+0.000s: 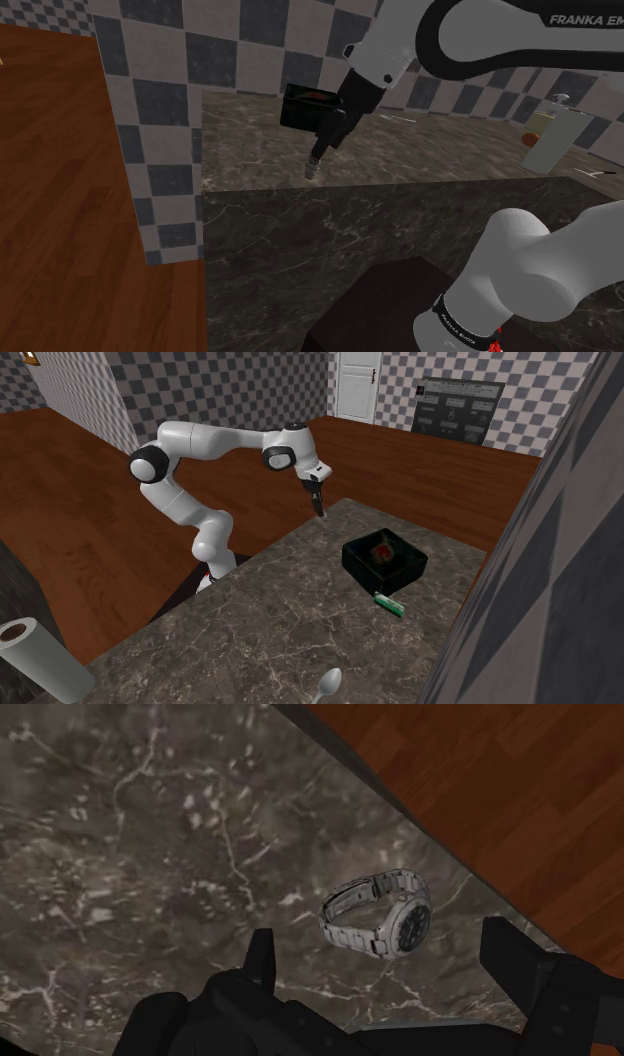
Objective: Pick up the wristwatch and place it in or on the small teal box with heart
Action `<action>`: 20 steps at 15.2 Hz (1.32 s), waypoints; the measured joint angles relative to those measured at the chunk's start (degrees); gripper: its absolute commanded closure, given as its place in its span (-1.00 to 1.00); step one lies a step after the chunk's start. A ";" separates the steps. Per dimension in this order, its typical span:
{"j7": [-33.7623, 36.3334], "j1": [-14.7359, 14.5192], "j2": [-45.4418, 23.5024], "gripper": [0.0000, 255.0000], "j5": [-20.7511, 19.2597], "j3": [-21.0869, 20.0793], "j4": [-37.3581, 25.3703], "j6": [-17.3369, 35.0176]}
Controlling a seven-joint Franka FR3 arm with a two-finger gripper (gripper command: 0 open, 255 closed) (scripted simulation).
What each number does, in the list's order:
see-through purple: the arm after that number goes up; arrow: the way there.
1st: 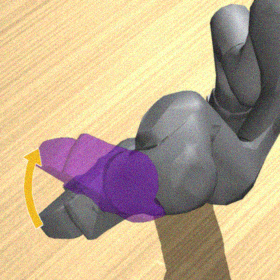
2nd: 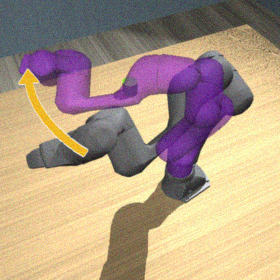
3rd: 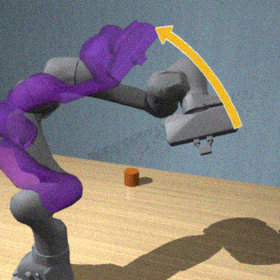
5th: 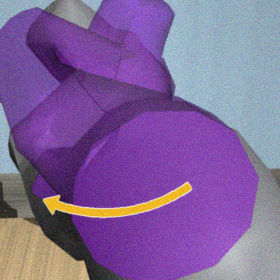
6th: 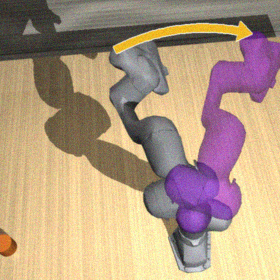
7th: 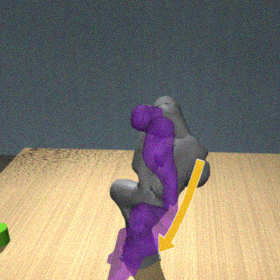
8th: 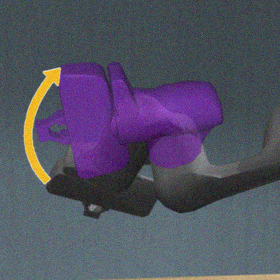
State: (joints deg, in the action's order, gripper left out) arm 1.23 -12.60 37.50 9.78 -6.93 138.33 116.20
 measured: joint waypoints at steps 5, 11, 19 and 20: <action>-0.40 -0.50 -1.89 -1.00 0.87 -0.47 1.97 4.27; -0.38 -0.68 -2.94 -1.00 1.21 -0.95 3.82 7.25; -0.39 -0.68 -2.93 1.00 1.22 -0.95 3.84 7.33; -0.39 -0.69 -2.92 1.00 1.23 -0.96 3.85 7.34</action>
State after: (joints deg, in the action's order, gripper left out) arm 0.84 -13.29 34.58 11.01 -7.89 142.18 123.54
